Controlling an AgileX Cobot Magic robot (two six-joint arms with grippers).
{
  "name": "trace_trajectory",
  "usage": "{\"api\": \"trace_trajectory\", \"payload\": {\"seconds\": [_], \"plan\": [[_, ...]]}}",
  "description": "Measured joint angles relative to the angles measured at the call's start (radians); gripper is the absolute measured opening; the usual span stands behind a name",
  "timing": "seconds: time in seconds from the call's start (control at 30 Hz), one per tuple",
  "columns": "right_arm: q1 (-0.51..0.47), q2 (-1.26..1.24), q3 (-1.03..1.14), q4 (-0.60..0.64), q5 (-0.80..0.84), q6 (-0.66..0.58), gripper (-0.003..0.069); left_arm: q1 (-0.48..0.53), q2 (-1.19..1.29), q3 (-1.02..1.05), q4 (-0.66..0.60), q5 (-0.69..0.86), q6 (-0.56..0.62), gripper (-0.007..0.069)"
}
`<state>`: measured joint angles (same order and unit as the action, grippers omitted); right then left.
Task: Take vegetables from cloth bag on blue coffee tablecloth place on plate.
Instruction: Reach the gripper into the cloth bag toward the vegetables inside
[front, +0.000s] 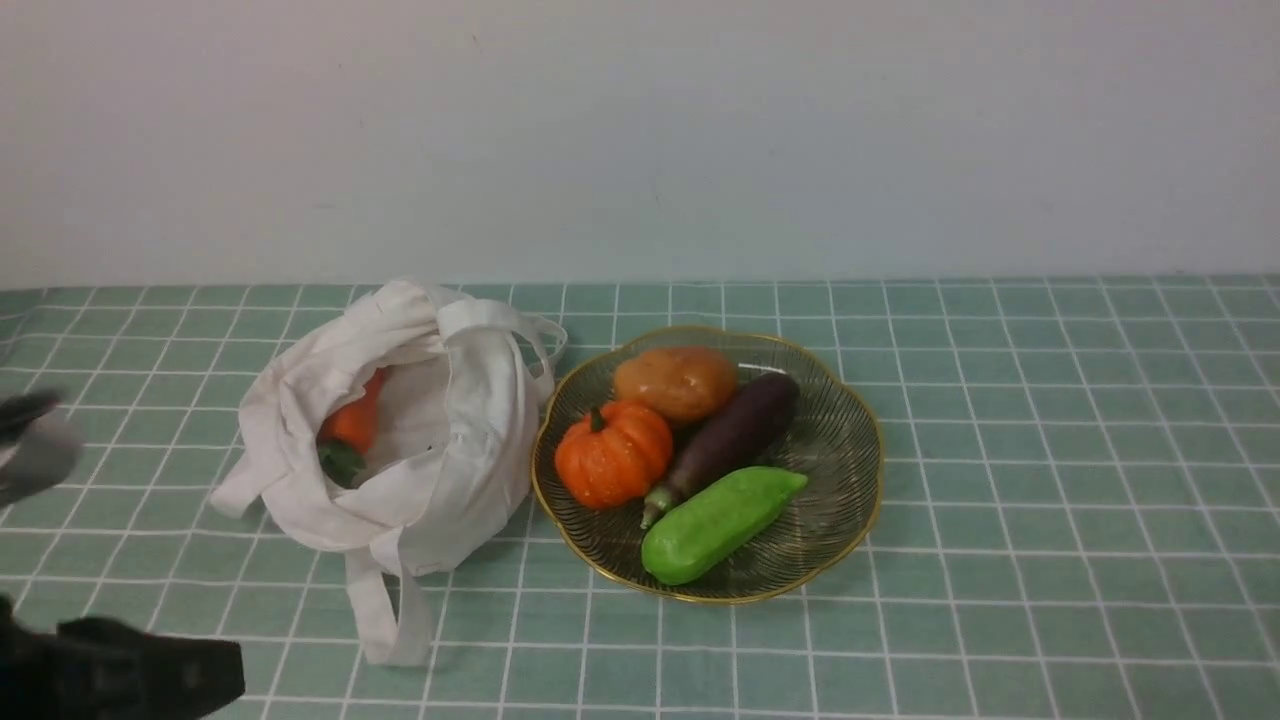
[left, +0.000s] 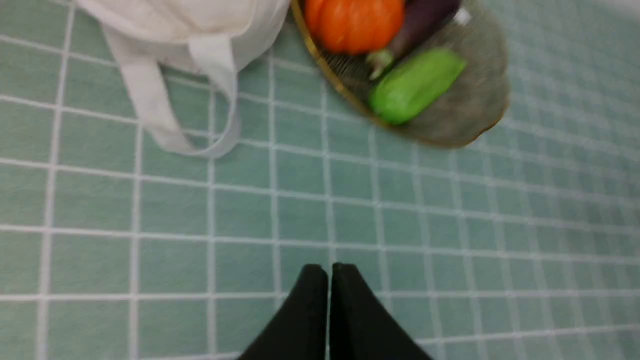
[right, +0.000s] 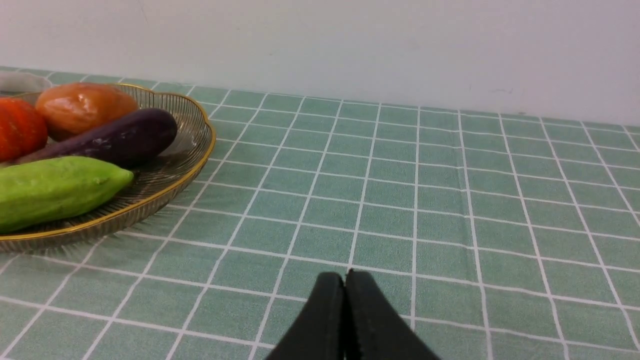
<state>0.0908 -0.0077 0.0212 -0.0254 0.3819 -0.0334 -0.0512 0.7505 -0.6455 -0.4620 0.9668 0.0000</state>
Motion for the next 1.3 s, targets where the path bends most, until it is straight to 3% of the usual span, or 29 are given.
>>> {"api": "trace_trajectory", "payload": {"seconds": [0.13, 0.33, 0.7, 0.87, 1.13, 1.3], "plan": [[0.000, 0.000, 0.000, 0.000, 0.000, 0.000, -0.0015, 0.000, 0.307, -0.183, 0.061, 0.052, 0.078, -0.0008], [0.000, 0.000, 0.000, 0.000, 0.000, 0.000, -0.0015, 0.000, 0.701, -0.416, 0.078, -0.017, 0.121, -0.0007], [0.000, 0.000, 0.000, 0.000, 0.000, 0.000, -0.0015, -0.004, 1.023, -0.606, 0.140, -0.169, 0.115, 0.0026], [0.000, 0.000, 0.000, 0.000, 0.000, 0.000, -0.0015, -0.012, 1.151, -0.678, 0.216, -0.176, 0.107, 0.0138], [0.000, 0.000, 0.000, 0.000, 0.000, 0.000, -0.0015, -0.012, 1.175, -0.695, 0.420, -0.242, -0.024, 0.0428], [0.000, 0.000, 0.000, 0.000, 0.000, 0.000, -0.0015, -0.012, 1.225, -0.695, 0.439, -0.280, -0.038, 0.0501]]}}
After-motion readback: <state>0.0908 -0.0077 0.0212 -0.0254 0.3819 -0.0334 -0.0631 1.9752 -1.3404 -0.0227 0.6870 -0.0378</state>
